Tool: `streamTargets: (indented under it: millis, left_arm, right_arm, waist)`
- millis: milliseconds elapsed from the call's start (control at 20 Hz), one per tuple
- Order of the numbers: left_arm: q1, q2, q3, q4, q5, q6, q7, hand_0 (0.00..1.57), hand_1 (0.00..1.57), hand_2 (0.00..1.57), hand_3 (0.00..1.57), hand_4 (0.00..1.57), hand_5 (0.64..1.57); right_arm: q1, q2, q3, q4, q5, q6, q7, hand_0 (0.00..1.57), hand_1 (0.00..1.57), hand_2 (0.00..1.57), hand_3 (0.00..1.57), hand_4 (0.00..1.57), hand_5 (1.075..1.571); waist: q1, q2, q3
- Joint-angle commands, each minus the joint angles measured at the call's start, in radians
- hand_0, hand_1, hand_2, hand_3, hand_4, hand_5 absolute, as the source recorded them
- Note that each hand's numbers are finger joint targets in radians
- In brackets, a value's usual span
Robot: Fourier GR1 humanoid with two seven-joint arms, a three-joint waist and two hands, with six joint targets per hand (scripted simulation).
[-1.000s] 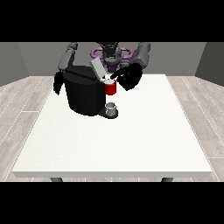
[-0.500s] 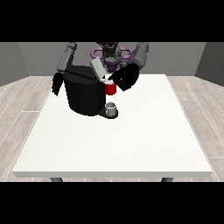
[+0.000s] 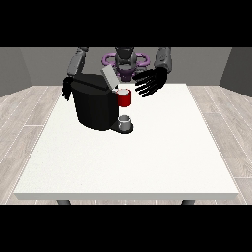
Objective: Insert the coffee pod into the coffee machine and close the lid
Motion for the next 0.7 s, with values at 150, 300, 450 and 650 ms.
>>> streamTargets:
  millis: [150,300,450,650]
  left_arm:
    - [0.302,-0.093,0.066,0.023,0.133,-0.072,-0.156,0.0,0.0,0.0,0.0,0.0,1.571]
    - [0.448,-0.149,0.055,0.028,0.148,-0.087,-0.225,0.0,0.0,0.0,0.0,0.23,1.571]
    - [0.545,-0.103,0.072,0.056,0.149,-0.102,-0.243,0.0,0.0,0.0,0.0,0.37,1.571]
    - [0.675,-0.085,0.079,0.065,0.155,-0.12,-0.294,0.0,0.0,0.0,0.0,0.28,1.571]
  right_arm:
    - [0.197,0.05,0.068,-0.069,0.035,0.003,0.012,0.0,0.0,0.0,0.0,0.0,1.571]
    - [0.255,0.091,0.113,-0.101,0.068,-0.022,0.001,0.0,0.0,0.0,0.0,0.09,1.571]
    - [0.273,0.144,0.221,-0.234,0.131,-0.062,0.116,0.0,0.0,0.0,0.0,0.0,1.571]
    - [0.298,0.165,0.295,-0.357,0.124,-0.101,0.137,0.0,0.0,0.0,0.0,0.2,1.571]
  waist:
    - [0.062,-0.265,-0.0027]
    - [0.094,-0.337,-0.0018]
    - [0.045,-0.445,-0.0031]
    - [0.046,-0.499,-0.0014]
